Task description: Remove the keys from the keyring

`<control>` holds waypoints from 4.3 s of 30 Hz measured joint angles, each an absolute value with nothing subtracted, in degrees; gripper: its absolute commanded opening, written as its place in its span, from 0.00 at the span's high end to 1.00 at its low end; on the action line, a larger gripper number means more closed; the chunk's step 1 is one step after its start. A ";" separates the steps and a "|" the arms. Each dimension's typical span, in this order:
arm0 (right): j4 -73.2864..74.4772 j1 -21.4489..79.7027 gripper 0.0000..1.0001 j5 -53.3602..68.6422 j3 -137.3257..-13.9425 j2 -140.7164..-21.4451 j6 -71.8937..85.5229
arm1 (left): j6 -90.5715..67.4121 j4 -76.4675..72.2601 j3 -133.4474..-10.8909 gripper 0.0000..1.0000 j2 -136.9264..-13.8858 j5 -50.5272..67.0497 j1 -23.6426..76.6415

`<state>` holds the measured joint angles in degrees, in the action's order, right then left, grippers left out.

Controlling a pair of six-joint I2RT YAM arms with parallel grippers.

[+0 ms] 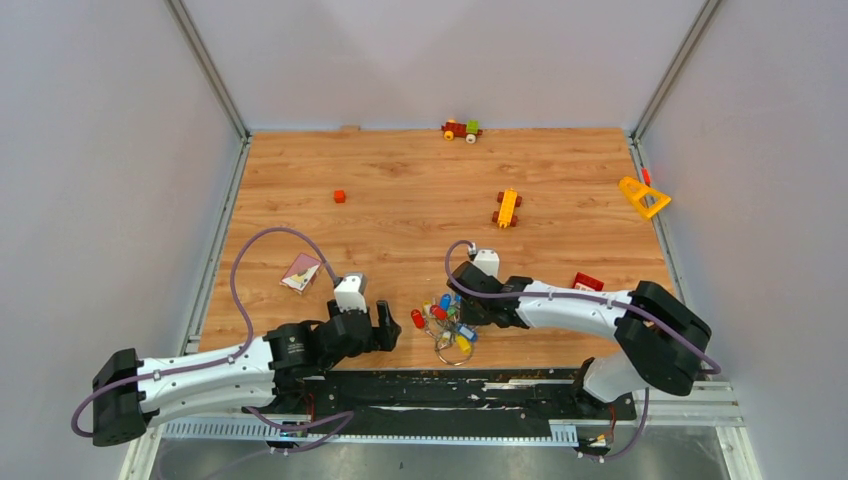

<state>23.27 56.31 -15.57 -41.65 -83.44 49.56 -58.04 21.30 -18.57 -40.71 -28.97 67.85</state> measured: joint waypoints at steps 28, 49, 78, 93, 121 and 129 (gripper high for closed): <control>24.47 58.04 1.00 -14.70 -41.95 -60.82 35.48 | -46.30 21.82 -17.63 0.06 -13.91 -30.50 67.85; 23.20 61.87 1.00 -5.41 -49.82 -57.76 25.36 | -22.94 1.54 -18.15 0.27 -22.13 -12.25 67.85; 19.38 64.84 1.00 19.14 -49.82 -55.16 8.45 | -5.41 -11.53 -16.56 0.47 -23.81 10.04 67.85; 18.44 66.22 1.00 19.90 -49.84 -55.20 8.21 | -5.43 -13.89 -15.79 0.47 -28.29 13.58 67.85; 20.40 66.85 0.70 10.37 -48.71 -48.45 7.81 | -5.52 -3.86 -24.95 1.00 -32.40 8.32 67.92; 20.03 66.85 0.56 1.21 -46.28 -40.97 8.45 | -0.80 16.23 -37.89 1.00 -40.21 -2.39 67.90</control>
<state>20.03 66.85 1.21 -46.28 -40.97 8.45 -0.80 16.23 -37.89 -40.21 -2.39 67.90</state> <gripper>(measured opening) 0.420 0.017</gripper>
